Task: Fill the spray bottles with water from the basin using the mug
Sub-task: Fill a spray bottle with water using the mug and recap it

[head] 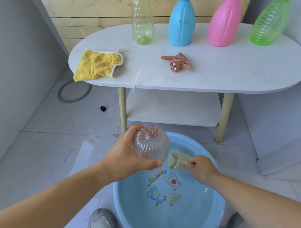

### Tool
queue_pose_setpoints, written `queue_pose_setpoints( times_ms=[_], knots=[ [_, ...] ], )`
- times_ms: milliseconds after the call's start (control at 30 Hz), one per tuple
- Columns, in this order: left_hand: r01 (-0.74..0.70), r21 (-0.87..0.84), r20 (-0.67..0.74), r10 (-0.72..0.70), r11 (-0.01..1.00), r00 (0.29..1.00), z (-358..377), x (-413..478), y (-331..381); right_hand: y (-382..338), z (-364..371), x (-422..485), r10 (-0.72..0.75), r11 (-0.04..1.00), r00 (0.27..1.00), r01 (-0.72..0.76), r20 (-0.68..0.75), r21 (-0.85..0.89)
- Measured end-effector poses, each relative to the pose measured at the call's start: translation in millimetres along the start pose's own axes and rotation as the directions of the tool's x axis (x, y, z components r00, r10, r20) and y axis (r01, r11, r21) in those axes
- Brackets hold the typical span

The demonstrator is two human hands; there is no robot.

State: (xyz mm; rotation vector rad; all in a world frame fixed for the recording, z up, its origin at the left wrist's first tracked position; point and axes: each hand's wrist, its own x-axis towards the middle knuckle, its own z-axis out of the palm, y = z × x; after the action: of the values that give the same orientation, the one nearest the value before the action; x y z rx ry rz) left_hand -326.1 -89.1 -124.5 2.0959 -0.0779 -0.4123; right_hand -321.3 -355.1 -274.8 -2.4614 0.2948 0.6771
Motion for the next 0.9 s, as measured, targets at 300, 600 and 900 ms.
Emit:
queue_pose_setpoints(
  times_ms=[300,600,900],
  knots=[
    [0.002,-0.016,-0.004,-0.002,1.0,1.0,-3.5,-2.8,2.0,-4.9,-8.6,-4.2,0.002,0.989,1.0,-0.006,0.029,0.145],
    [-0.012,-0.062,-0.038,0.009,0.998,0.999,-14.0,-4.5,13.2,-27.3,-56.5,-30.8,-0.096,0.932,0.994,0.072,0.05,0.355],
    [0.011,-0.092,-0.036,-0.014,0.996,0.999,-20.9,-13.9,21.7,-53.7,-141.2,-89.2,-0.2,0.902,0.973,0.228,-0.113,0.366]
  ],
)
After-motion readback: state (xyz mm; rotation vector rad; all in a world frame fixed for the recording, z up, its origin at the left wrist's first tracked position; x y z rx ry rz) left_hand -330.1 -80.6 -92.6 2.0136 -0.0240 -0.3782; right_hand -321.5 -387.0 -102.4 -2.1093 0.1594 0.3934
